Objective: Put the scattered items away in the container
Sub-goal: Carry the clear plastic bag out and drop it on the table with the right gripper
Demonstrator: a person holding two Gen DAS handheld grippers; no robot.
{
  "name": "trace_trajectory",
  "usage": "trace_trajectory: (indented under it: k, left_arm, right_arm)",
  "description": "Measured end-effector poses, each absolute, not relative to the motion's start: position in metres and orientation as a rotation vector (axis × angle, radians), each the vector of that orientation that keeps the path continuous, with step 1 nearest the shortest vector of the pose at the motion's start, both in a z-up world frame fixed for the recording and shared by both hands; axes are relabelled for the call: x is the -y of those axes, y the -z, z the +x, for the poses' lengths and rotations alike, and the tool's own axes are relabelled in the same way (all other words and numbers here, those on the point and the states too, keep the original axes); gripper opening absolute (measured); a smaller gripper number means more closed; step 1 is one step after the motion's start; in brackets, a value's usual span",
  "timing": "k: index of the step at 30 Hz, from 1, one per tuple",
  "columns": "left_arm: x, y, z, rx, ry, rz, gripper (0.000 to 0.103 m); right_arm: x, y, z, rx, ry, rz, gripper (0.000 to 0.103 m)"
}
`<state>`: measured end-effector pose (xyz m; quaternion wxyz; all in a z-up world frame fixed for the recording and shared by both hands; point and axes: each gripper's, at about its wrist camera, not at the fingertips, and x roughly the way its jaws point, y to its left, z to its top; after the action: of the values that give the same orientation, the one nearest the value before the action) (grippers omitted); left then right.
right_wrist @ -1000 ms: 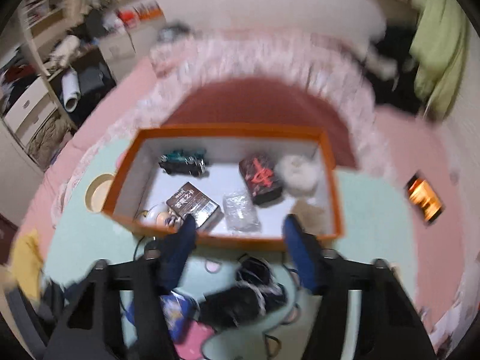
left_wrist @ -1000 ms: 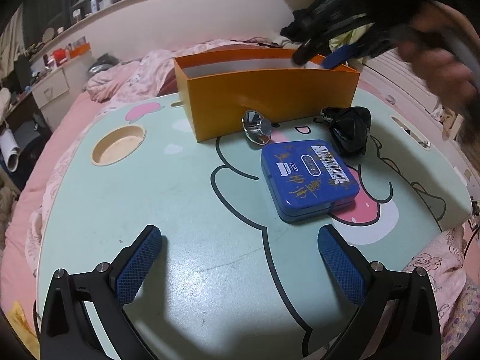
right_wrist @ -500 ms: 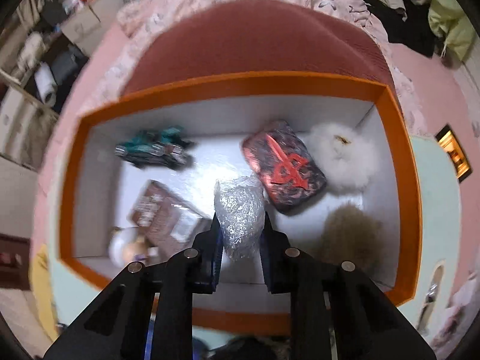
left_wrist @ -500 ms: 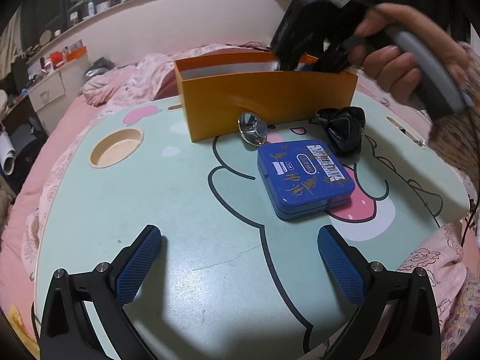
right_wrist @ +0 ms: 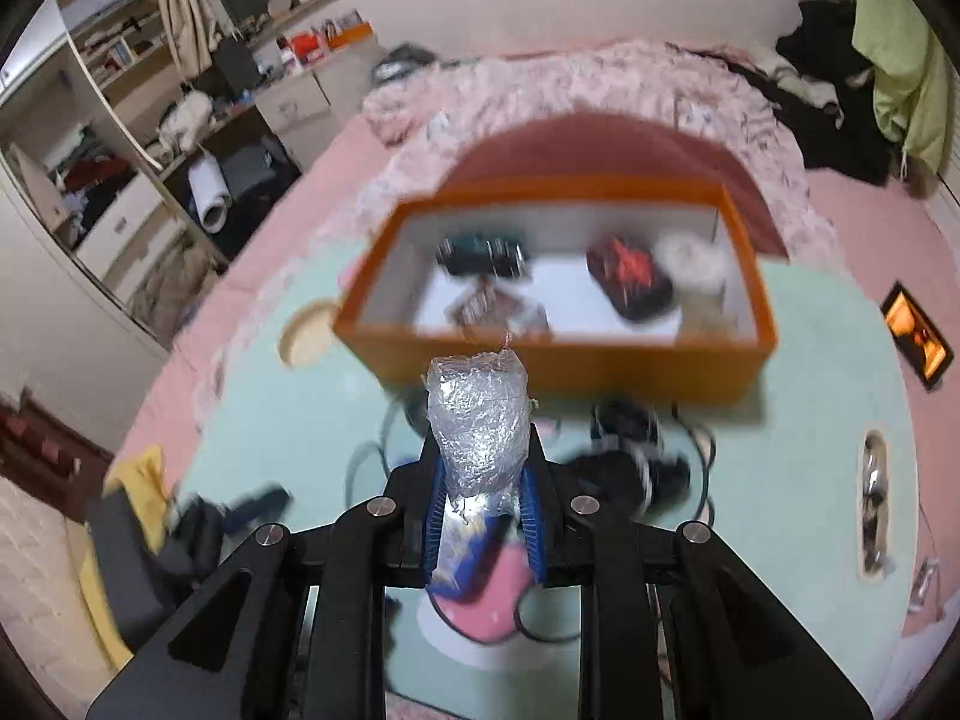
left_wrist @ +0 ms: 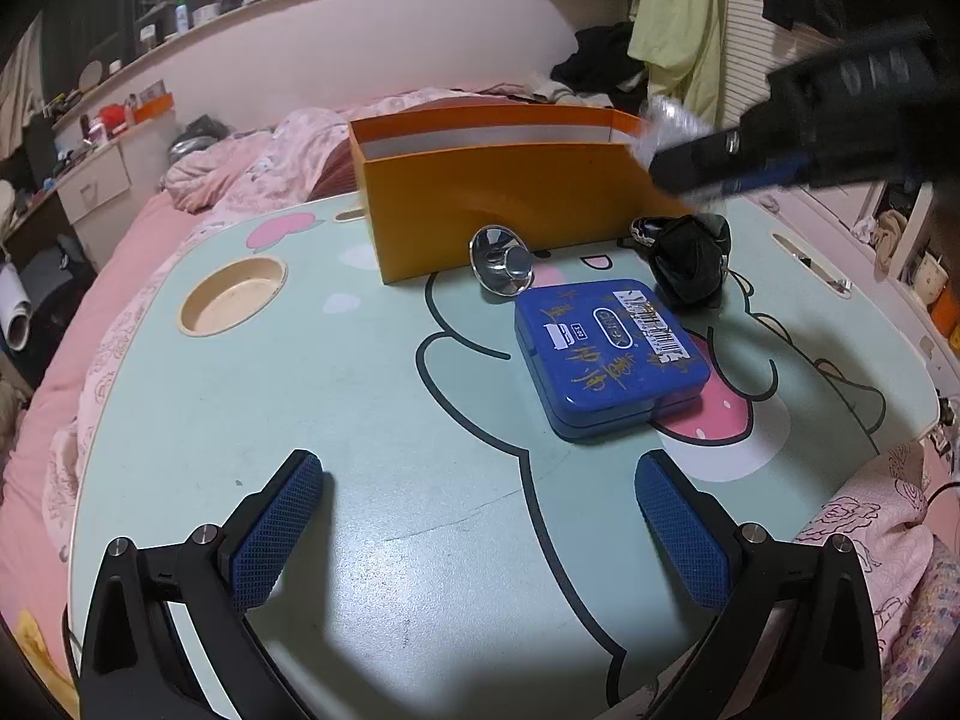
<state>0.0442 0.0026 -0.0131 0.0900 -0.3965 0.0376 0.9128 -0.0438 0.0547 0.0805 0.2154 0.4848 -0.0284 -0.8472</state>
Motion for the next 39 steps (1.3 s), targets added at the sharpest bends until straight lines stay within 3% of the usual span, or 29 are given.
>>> trace_trajectory:
  k: [3,4,5,6,7,16,24,25,26,39]
  left_arm:
    - [-0.002,0.013,0.044,-0.112,-2.714,-1.179,0.103]
    - [-0.002,0.013,0.044,-0.111,-2.714,-1.179,0.103]
    - [-0.002,0.013,0.044,-0.111,-2.714,-1.179,0.103]
    - [-0.002,0.013,0.044,-0.111,-2.714,-1.179,0.103]
    - [-0.002,0.013,0.044,-0.111,-2.714,-1.179,0.103]
    - [-0.002,0.013,0.044,-0.112,-2.714,-1.18,0.103]
    - [-0.002,0.013,0.044,-0.116,-2.715,-1.181,0.103]
    - [-0.002,0.013,0.044,-0.117,-2.716,-1.18,0.103]
    - [-0.001,0.012,0.044,-0.116,-2.717,-1.181,0.103]
    - [0.0,0.012,0.043,-0.118,-2.713,-1.19,0.103]
  right_arm:
    - [-0.055,-0.074,-0.038,0.062,2.403,1.278,0.028]
    - [-0.057,-0.076,-0.034,0.067,2.434,1.234,0.036]
    - [-0.059,-0.079,-0.031,0.077,2.454,1.199,0.045]
    - [-0.062,-0.082,-0.026,0.094,2.484,1.156,0.071]
    - [-0.065,-0.085,-0.02,0.109,2.521,1.109,0.086]
    - [-0.083,-0.069,0.037,-0.134,2.695,0.995,0.086]
    - [-0.093,-0.023,0.03,-0.105,2.61,1.213,0.086]
    - [-0.089,-0.015,0.024,-0.137,2.584,1.263,0.098]
    - [-0.085,-0.012,0.022,-0.182,2.585,1.266,0.103]
    - [-0.083,-0.006,0.013,-0.174,2.554,1.236,0.103]
